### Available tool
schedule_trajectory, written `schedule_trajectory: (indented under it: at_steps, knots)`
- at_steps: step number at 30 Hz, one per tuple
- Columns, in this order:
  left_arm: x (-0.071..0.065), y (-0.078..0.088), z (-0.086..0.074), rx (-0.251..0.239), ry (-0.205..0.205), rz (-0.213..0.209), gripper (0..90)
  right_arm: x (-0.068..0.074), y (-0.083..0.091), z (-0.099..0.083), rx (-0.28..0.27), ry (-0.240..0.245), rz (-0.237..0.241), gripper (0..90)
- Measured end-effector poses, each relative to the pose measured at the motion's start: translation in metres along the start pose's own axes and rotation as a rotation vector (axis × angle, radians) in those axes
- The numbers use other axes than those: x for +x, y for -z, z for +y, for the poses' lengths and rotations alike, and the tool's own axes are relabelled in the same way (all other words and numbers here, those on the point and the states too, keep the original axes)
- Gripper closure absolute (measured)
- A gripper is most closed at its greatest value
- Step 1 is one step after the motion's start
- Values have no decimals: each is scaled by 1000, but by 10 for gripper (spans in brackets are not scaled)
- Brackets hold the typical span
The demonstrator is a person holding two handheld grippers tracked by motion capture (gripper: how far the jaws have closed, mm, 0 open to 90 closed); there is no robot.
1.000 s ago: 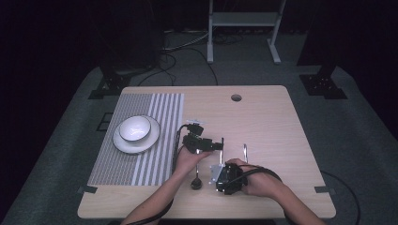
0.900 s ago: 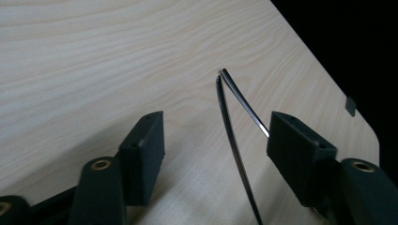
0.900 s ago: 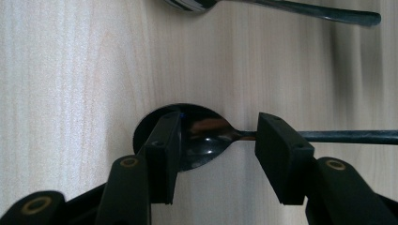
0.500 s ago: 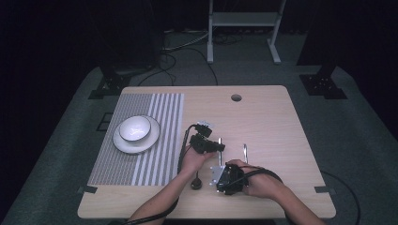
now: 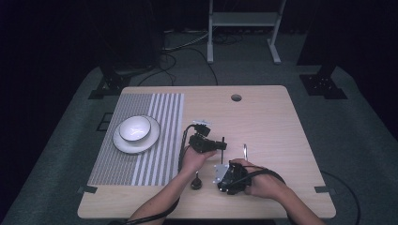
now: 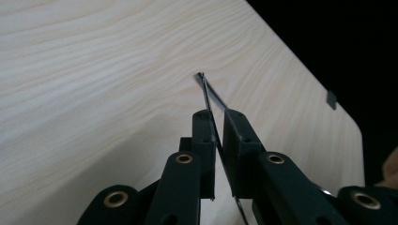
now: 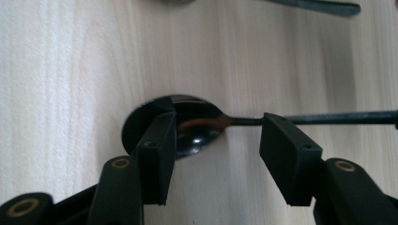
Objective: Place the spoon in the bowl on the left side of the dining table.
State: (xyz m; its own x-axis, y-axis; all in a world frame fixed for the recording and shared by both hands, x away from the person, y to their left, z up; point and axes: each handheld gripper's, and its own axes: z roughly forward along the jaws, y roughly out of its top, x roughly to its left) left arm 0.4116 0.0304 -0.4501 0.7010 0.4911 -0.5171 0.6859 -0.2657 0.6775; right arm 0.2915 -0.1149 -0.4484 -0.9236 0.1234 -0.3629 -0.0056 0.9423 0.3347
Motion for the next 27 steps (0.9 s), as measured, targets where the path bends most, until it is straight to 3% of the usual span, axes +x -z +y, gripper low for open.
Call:
schedule_trajectory:
  at_steps: [5,10,15,27]
  knots:
    - [-9,4,6,-30,7,-71,883,-3,7,-13,-25,-63,1,427]
    - [-20,9,12,-43,-18,-87,894,-11,20,-32,-71,-161,-1,410]
    - [-28,17,20,-54,-62,-62,894,-15,26,-44,-92,-223,1,399]
    - [-32,49,43,-100,-101,-23,894,-27,40,-80,-149,-405,10,346]
